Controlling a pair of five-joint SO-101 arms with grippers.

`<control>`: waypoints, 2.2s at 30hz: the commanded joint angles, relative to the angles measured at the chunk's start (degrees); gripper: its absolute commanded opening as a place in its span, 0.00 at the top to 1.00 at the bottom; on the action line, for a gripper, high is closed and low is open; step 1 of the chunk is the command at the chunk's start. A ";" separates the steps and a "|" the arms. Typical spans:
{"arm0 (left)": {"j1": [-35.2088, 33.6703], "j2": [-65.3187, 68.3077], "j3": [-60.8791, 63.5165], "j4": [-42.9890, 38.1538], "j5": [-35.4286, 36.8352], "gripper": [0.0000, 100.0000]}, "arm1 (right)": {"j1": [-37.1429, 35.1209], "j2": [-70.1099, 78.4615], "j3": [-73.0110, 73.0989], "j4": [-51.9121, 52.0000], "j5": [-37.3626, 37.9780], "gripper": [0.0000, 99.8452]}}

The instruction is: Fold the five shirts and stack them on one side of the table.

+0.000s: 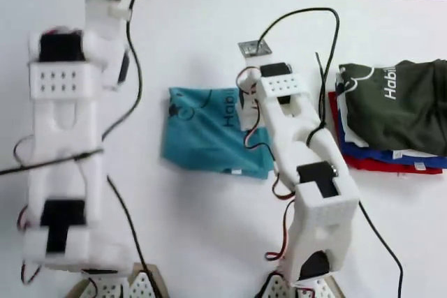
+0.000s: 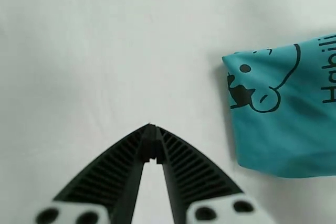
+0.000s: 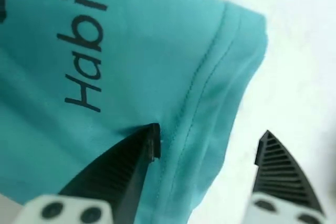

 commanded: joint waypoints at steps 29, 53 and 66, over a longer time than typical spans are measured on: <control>-7.30 -46.33 60.09 -26.37 -7.47 0.97 | -3.82 30.64 -35.96 20.79 1.49 0.89; -7.30 -46.15 75.21 -38.24 -8.26 0.97 | 9.19 2.42 -35.34 24.22 16.26 0.98; -7.38 -46.24 86.73 -48.18 -11.96 0.97 | 19.38 -18.15 -33.23 24.22 25.85 0.98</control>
